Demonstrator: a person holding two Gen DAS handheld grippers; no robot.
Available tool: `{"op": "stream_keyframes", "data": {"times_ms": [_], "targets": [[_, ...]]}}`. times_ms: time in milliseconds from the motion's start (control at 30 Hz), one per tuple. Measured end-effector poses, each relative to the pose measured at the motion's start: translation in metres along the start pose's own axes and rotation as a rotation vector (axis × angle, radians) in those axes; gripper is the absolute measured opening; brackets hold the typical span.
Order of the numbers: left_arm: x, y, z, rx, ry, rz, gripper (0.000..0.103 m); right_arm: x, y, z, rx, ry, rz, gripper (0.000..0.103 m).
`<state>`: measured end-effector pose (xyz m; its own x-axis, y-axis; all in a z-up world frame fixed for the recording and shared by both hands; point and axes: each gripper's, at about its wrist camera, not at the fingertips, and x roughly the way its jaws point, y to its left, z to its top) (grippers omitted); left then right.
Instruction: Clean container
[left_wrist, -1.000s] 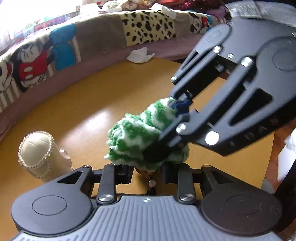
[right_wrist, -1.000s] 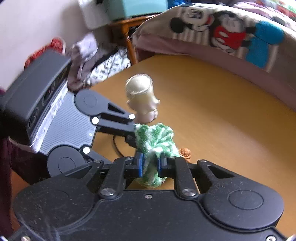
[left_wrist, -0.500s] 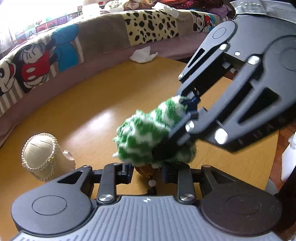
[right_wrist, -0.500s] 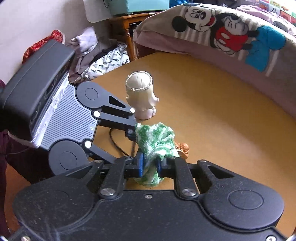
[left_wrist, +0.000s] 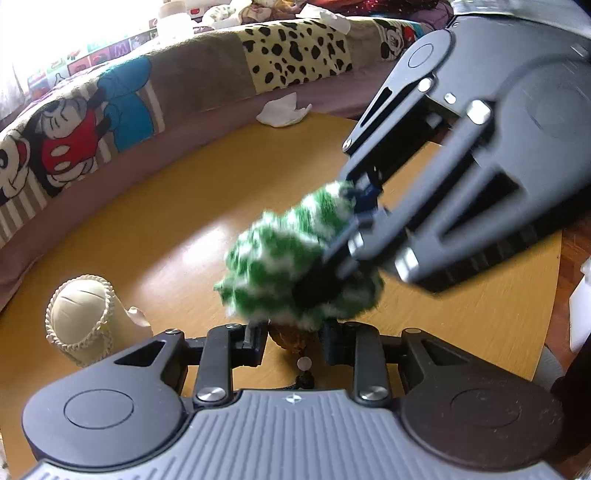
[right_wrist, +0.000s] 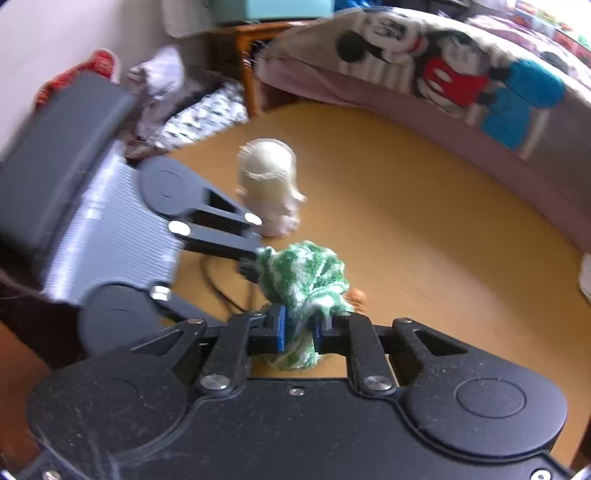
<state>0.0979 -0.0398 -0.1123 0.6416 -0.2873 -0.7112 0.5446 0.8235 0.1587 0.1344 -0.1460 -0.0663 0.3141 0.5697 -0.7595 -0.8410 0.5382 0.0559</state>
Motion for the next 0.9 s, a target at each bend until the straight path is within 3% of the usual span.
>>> {"op": "stream_keyframes", "data": {"times_ms": [100, 200, 367, 533, 667, 767, 900], "targets": [[0.0, -0.002, -0.002, 0.01, -0.001, 0.002, 0.026, -0.002, -0.021, -0.001, 0.078, 0.014, -0.129, 0.012], [0.0, -0.002, -0.003, 0.011, -0.002, -0.001, 0.026, -0.001, -0.04, -0.006, 0.157, 0.018, -0.16, 0.013], [-0.003, -0.01, -0.005, 0.047, -0.003, 0.012, 0.026, -0.002, -0.034, -0.007, 0.203, -0.033, 0.014, 0.012], [-0.005, -0.017, -0.008, 0.097, -0.007, 0.031, 0.026, 0.01, -0.046, -0.008, 0.253, 0.027, -0.085, 0.013], [-0.004, -0.026, -0.011, 0.182, -0.009, 0.069, 0.026, 0.006, -0.051, -0.008, 0.303, -0.018, 0.013, 0.013], [-0.004, -0.036, -0.014, 0.278, -0.015, 0.112, 0.026, 0.013, -0.054, -0.011, 0.322, 0.027, -0.002, 0.013], [-0.005, -0.03, -0.015, 0.233, -0.022, 0.096, 0.026, 0.017, -0.07, -0.021, 0.386, 0.05, -0.031, 0.013]]}}
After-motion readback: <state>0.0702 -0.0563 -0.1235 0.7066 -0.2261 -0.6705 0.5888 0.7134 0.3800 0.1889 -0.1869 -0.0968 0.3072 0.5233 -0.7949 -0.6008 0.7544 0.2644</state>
